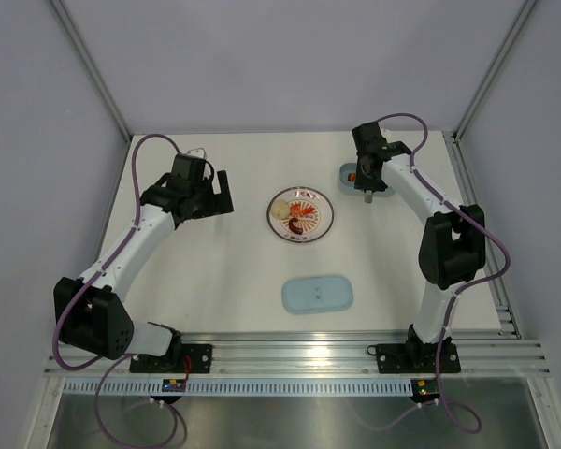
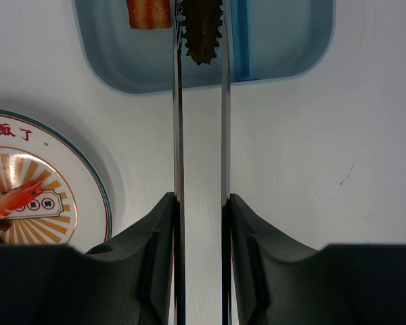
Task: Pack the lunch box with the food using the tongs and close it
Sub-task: Place the fake food in the packing box.
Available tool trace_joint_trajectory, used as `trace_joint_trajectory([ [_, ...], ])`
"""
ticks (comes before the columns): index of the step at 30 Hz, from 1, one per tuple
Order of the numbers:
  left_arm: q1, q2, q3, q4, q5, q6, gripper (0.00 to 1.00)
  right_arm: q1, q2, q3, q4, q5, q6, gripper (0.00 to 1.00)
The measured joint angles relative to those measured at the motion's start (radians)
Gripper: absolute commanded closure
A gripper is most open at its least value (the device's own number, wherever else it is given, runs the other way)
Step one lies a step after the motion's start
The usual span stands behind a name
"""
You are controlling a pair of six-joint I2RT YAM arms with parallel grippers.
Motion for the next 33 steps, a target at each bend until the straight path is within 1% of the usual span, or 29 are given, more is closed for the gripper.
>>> trace_joint_trajectory([
  [1,0.0,0.0,0.0,0.0,0.0,0.0,0.01,-0.001,0.006,0.006,0.006,0.0,-0.002,0.88],
  [3,0.0,0.0,0.0,-0.001,-0.002,0.0,0.01,-0.002,0.017,0.019,0.01,0.0,-0.005,0.82],
  [4,0.0,0.0,0.0,-0.002,-0.003,0.0,0.01,-0.002,0.021,0.023,0.01,0.0,-0.006,0.78],
  [5,0.0,0.0,0.0,-0.002,-0.003,0.0,0.01,-0.002,0.024,0.027,0.009,0.0,-0.008,0.7],
  [7,0.0,0.0,0.0,-0.002,-0.007,0.0,0.01,-0.003,0.029,0.031,0.01,0.0,-0.008,0.63],
  [9,0.0,0.0,0.0,-0.002,-0.01,0.0,0.01,-0.003,0.029,0.031,0.01,0.0,-0.008,0.59],
  [15,0.0,0.0,0.0,-0.011,-0.011,0.0,0.01,-0.003,0.029,0.033,0.009,0.0,-0.01,0.57],
  [18,0.0,0.0,0.0,-0.018,-0.011,0.0,0.01,-0.003,0.029,0.033,0.008,0.0,-0.011,0.53],
  [28,0.0,-0.013,0.0,-0.023,-0.011,0.0,0.01,-0.003,0.029,0.037,0.005,0.0,-0.012,0.53],
  [32,0.0,-0.014,0.0,-0.023,-0.012,0.0,0.01,-0.003,0.026,0.037,0.005,0.0,-0.013,0.52],
  [33,0.0,-0.014,0.0,-0.023,-0.011,0.0,0.01,-0.003,0.025,0.039,0.004,0.0,-0.013,0.5],
])
